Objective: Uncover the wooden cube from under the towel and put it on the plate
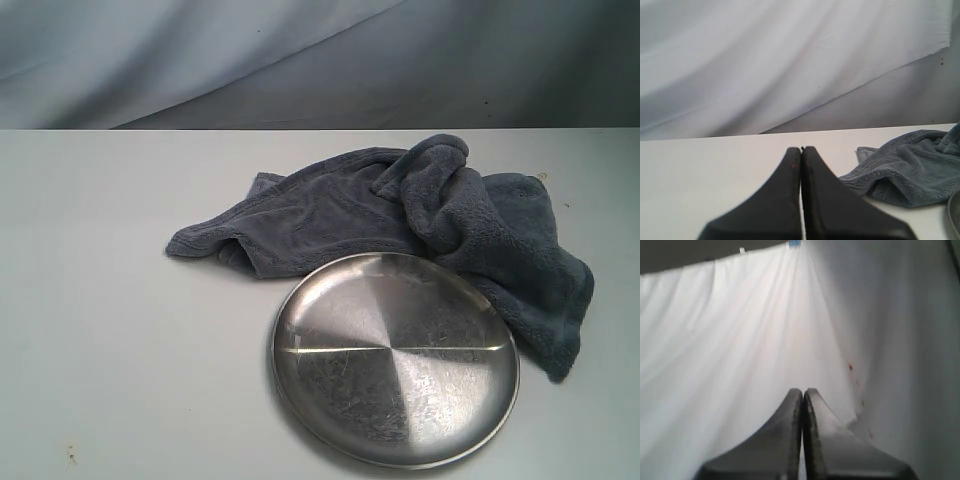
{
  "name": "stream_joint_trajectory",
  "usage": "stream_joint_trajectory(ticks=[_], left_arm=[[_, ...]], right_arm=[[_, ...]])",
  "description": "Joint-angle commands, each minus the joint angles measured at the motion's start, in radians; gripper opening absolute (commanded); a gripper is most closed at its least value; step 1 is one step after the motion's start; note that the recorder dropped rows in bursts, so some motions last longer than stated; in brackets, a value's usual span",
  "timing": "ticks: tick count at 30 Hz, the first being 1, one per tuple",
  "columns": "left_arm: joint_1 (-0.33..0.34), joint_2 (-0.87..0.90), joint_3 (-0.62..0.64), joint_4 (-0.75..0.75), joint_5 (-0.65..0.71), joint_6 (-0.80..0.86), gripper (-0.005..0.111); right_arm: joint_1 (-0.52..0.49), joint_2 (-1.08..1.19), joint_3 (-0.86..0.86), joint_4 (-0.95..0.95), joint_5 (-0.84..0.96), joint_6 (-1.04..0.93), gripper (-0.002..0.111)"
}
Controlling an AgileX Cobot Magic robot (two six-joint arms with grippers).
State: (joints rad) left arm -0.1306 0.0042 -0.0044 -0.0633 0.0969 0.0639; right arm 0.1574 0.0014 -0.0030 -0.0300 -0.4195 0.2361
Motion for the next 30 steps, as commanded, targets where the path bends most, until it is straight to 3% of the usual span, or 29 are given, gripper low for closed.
stream_joint_trajectory(ticks=[1, 6, 11, 14, 19, 30], left_arm=[[0.002, -0.004, 0.004, -0.002, -0.011, -0.002, 0.0], [0.002, -0.004, 0.004, -0.002, -0.011, -0.002, 0.0], [0.002, -0.004, 0.004, -0.002, -0.011, -0.002, 0.0], [0.002, -0.004, 0.004, -0.002, -0.011, -0.002, 0.0], [0.002, -0.004, 0.004, -0.002, -0.011, -0.002, 0.0], [0.002, -0.004, 0.004, -0.002, -0.011, -0.002, 0.0]], right_arm=[[-0.007, -0.001, -0.065, -0.154, -0.145, 0.026, 0.0], [-0.007, -0.001, -0.305, -0.456, 0.036, 0.03, 0.0], [-0.007, -0.001, -0.519, -0.459, 0.387, 0.031, 0.0], [-0.007, 0.024, -0.601, -0.459, 0.677, -0.015, 0.0], [-0.007, 0.118, -0.661, -0.455, 0.983, -0.078, 0.0], [-0.007, 0.274, -0.663, -0.275, 1.142, -0.094, 0.0]])
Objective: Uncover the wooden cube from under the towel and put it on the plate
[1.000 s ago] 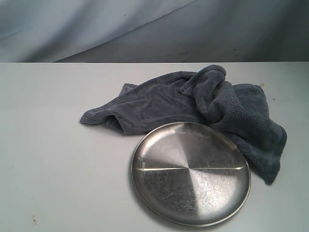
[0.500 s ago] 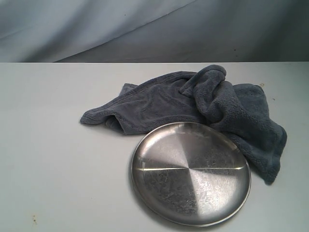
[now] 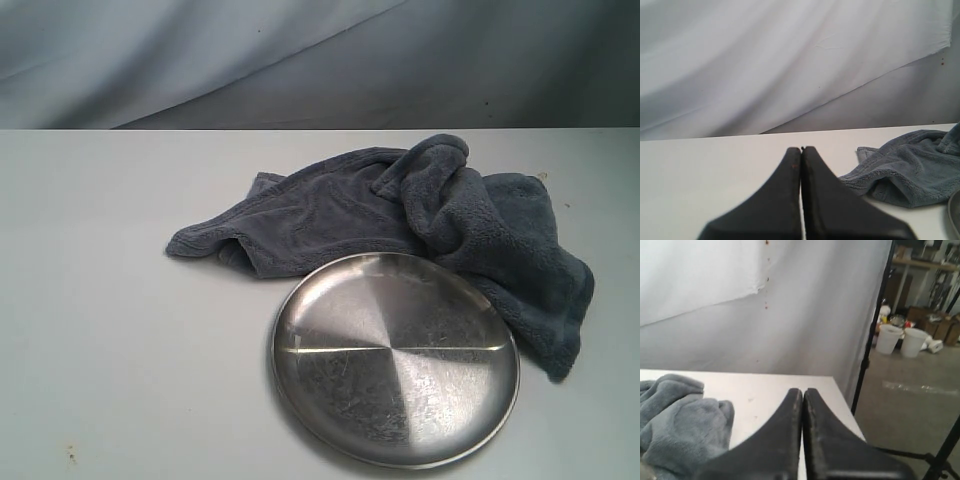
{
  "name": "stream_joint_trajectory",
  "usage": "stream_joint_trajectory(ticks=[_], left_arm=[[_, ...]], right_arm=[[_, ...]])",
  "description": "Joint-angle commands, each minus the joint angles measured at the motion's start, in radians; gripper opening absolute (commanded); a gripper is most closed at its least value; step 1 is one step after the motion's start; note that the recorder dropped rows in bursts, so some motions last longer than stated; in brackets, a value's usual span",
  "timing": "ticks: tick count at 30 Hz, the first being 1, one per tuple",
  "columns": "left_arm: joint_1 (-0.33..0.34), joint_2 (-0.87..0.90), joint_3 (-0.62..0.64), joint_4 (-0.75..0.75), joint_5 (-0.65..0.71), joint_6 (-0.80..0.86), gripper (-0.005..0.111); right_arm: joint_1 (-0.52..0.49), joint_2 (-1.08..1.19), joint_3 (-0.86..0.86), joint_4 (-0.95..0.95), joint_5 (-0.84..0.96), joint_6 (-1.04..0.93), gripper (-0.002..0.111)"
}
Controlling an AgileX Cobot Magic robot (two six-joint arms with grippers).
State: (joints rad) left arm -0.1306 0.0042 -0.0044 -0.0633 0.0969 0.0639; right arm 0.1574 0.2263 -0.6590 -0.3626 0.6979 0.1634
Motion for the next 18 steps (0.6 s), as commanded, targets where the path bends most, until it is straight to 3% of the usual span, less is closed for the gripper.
stream_joint_trajectory(ticks=[1, 4, 8, 12, 18], left_arm=[[0.002, -0.004, 0.004, -0.002, -0.011, -0.002, 0.0], [0.002, -0.004, 0.004, -0.002, -0.011, -0.002, 0.0], [0.002, -0.004, 0.004, -0.002, -0.011, -0.002, 0.0], [0.002, -0.004, 0.004, -0.002, -0.011, -0.002, 0.0], [0.002, -0.004, 0.004, -0.002, -0.011, -0.002, 0.0]], right_arm=[[-0.005, 0.063, -0.007, 0.06, 0.025, -0.034, 0.0], [0.012, 0.113, -0.007, 0.14, 0.018, -0.07, 0.0], [0.044, 0.238, -0.007, 0.363, 0.02, -0.263, 0.0], [0.044, 0.4, -0.007, 0.523, 0.02, -0.29, 0.0], [0.055, 0.624, -0.007, 0.548, 0.01, -0.294, 0.0]])
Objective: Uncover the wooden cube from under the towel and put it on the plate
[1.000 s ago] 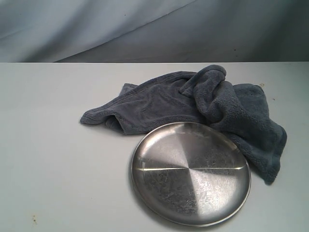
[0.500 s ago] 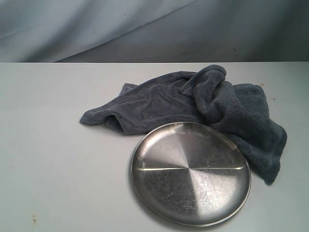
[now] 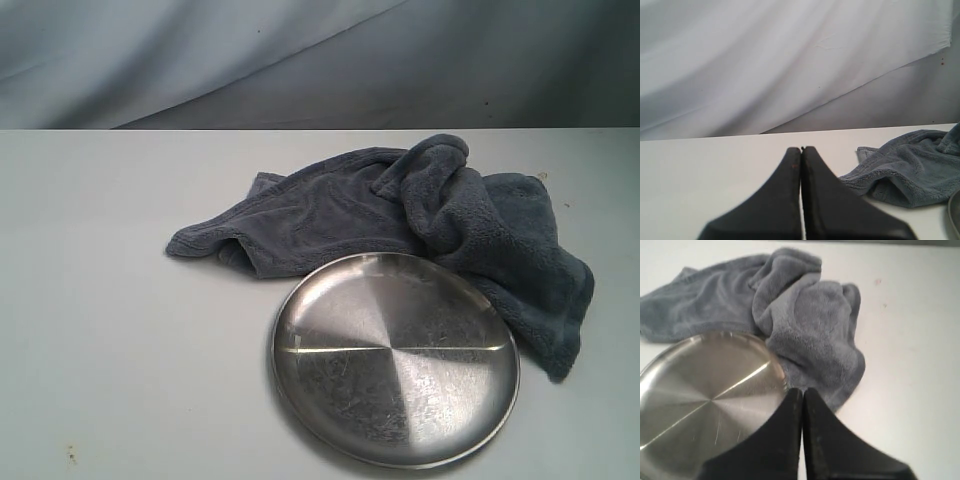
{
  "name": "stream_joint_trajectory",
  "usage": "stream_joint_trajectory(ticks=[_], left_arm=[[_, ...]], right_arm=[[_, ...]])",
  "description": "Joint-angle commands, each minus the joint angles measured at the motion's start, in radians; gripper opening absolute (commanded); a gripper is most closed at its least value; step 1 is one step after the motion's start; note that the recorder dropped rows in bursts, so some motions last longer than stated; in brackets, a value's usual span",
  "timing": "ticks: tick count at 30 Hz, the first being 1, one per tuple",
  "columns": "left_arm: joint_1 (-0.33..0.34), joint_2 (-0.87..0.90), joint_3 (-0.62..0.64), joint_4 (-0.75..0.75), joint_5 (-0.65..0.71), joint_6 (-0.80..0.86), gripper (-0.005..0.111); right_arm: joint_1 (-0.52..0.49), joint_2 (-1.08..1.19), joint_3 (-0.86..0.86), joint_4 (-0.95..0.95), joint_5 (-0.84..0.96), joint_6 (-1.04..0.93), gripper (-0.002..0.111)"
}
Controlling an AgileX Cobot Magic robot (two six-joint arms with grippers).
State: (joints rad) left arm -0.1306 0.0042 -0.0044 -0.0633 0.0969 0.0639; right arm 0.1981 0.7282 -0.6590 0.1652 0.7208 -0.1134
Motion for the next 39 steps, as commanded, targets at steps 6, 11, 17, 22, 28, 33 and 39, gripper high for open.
stream_joint_trajectory(ticks=[6, 11, 17, 22, 28, 33, 39], left_arm=[[0.002, -0.004, 0.004, -0.002, -0.011, -0.002, 0.0], [0.002, -0.004, 0.004, -0.002, -0.011, -0.002, 0.0], [0.002, -0.004, 0.004, -0.002, -0.011, -0.002, 0.0], [0.002, -0.004, 0.004, -0.002, -0.011, -0.002, 0.0], [0.002, -0.004, 0.004, -0.002, -0.011, -0.002, 0.0], [0.002, -0.004, 0.004, -0.002, -0.011, -0.002, 0.0], [0.002, -0.004, 0.004, -0.002, -0.011, -0.002, 0.0]], right_arm=[[0.111, 0.34, -0.079, 0.031, -0.002, -0.02, 0.0], [0.169, 0.526, -0.233, 0.027, 0.068, -0.009, 0.0], [0.161, 0.719, -0.387, -0.014, -0.003, 0.014, 0.0], [0.058, 0.801, -0.39, -0.034, 0.012, 0.024, 0.0], [-0.111, 0.916, -0.426, -0.032, -0.141, 0.038, 0.0], [-0.111, 1.204, -0.768, 0.026, 0.054, 0.032, 0.0], [0.028, 1.254, -0.959, 0.02, 0.067, 0.032, 0.0]])
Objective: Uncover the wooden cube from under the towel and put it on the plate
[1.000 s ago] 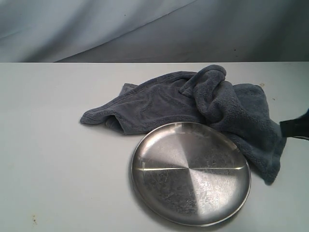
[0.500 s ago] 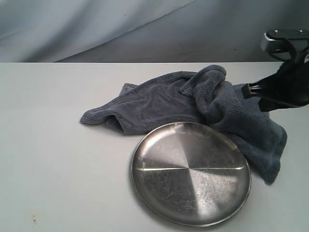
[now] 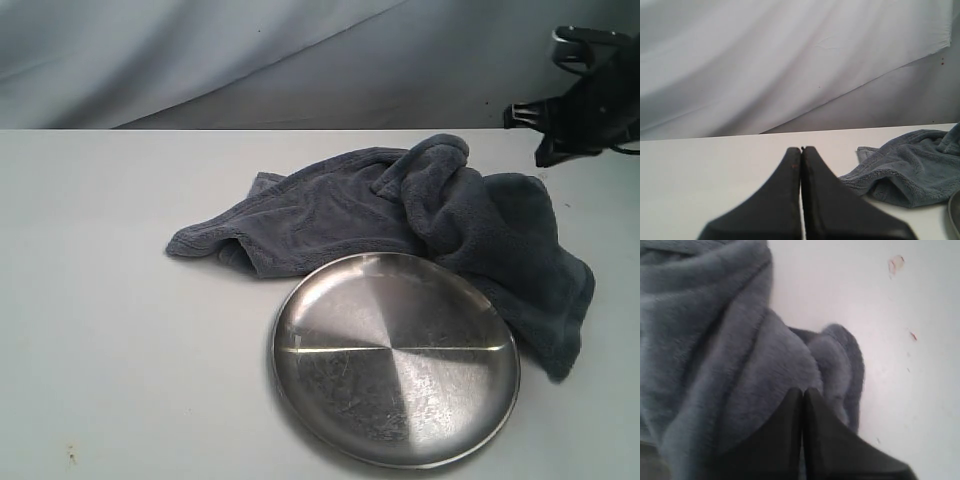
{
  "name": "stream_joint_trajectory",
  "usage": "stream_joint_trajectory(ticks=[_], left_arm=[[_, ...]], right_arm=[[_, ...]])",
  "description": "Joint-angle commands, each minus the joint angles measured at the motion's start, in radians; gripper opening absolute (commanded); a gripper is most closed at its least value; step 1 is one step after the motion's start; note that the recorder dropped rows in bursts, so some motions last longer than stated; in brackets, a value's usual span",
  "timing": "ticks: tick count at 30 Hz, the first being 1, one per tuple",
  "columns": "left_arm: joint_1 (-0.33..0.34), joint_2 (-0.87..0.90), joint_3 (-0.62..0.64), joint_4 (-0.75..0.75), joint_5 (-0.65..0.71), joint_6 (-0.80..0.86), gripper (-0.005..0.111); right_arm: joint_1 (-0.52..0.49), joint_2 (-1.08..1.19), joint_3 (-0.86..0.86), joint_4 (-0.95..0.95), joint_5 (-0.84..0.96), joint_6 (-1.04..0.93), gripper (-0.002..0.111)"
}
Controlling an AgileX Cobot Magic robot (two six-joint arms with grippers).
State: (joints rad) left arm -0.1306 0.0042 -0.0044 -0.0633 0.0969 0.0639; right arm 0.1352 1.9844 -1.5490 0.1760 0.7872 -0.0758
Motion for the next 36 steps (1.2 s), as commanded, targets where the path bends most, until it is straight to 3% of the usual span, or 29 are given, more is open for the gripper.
stream_joint_trajectory(ticks=[1, 6, 12, 14, 18, 21, 22, 26, 30, 36], left_arm=[[0.002, -0.004, 0.004, -0.002, -0.011, -0.002, 0.0], [0.002, -0.004, 0.004, -0.002, -0.011, -0.002, 0.0], [0.002, -0.004, 0.004, -0.002, -0.011, -0.002, 0.0], [0.002, -0.004, 0.004, -0.002, -0.011, -0.002, 0.0], [0.002, -0.004, 0.004, -0.002, -0.011, -0.002, 0.0], [0.002, -0.004, 0.004, -0.002, -0.011, -0.002, 0.0], [0.002, -0.004, 0.004, -0.002, -0.011, -0.002, 0.0], [0.002, -0.004, 0.004, -0.002, -0.011, -0.002, 0.0], [0.002, -0.004, 0.004, -0.002, -0.011, -0.002, 0.0], [0.002, -0.004, 0.004, -0.002, -0.011, -0.002, 0.0]], right_arm=[[0.114, -0.002, -0.073, 0.008, -0.006, -0.006, 0.0], [0.257, 0.0, -0.076, 0.008, -0.015, -0.022, 0.0], [0.409, -0.022, -0.045, 0.008, 0.132, -0.029, 0.0], [0.425, -0.084, 0.058, 0.009, 0.114, -0.029, 0.0], [0.423, -0.341, 0.421, -0.105, -0.026, 0.009, 0.0], [0.36, -0.459, 0.588, -0.187, -0.146, 0.11, 0.0], [0.29, -0.483, 0.631, -0.187, -0.182, 0.11, 0.0], [0.12, -0.47, 0.639, -0.164, -0.282, 0.11, 0.0], [0.055, -0.399, 0.568, -0.163, -0.273, 0.11, 0.0], [0.048, -0.213, 0.34, -0.155, -0.159, 0.108, 0.0]])
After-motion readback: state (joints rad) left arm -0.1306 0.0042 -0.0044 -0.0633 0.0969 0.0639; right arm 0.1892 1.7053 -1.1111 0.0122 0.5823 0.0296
